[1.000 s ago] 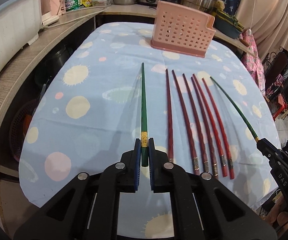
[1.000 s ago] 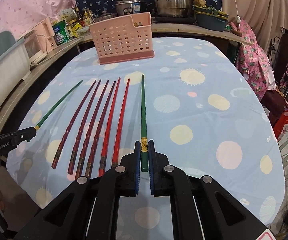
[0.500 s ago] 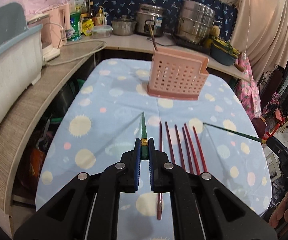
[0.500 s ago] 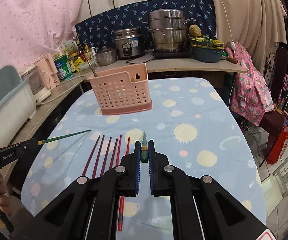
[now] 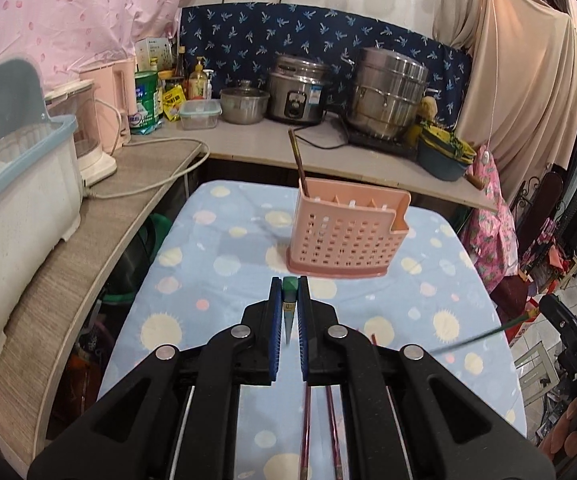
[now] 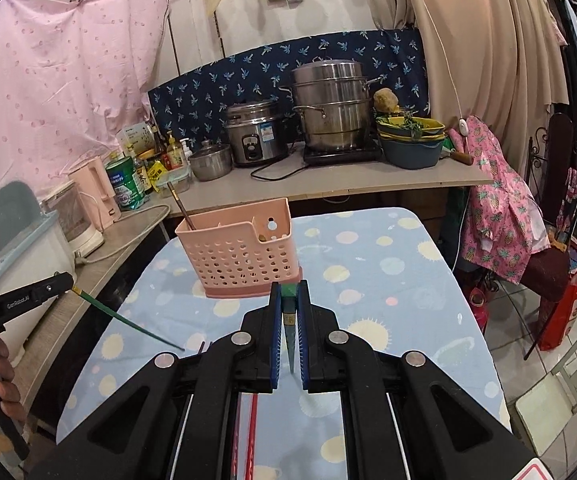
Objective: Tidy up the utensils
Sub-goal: 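Lift both green chopsticks and drop them into the pink basket, opening both tools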
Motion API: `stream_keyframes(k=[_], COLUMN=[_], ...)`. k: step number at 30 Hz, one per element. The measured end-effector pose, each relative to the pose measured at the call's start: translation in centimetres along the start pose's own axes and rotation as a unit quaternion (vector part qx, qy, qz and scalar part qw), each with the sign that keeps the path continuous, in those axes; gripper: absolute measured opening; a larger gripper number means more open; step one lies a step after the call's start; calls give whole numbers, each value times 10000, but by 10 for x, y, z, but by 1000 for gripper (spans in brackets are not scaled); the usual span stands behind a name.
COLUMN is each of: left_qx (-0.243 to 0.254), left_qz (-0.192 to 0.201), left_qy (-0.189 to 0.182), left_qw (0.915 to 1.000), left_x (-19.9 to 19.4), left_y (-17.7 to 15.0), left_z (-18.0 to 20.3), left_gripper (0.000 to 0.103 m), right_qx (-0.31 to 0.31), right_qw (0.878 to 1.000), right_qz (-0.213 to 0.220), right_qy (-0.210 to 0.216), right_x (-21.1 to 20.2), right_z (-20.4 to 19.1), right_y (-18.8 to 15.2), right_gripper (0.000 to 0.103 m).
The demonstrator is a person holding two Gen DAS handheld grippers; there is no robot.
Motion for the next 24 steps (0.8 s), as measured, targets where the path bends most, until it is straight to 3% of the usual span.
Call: stream_keyframes(k=[13, 24], left_qx=[-113, -315], left_qz=[670, 1439], left_qy=[-220, -332], left_qw=[9974, 9885], left_x=[-7, -15], left_y=[84, 169], left_z=[19, 37], left_gripper=[7, 7], right_qx=[281, 405], right_qw=[9976, 9886], right_qz=[490, 1249], right_qy=[392, 731], right_x=[16, 43], right_z=[-4, -17], right_y=[64, 163], right_gripper=[7, 7])
Point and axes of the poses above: each gripper's, at about its wrist camera, not at the fingertips, and x roughly the way its jaws point, z to its right, y to its top, the point moved 5 cm from there along x, roughly the way its jaws point, and after that the axes turned 7 degrees about y, right-handed, at the moved point
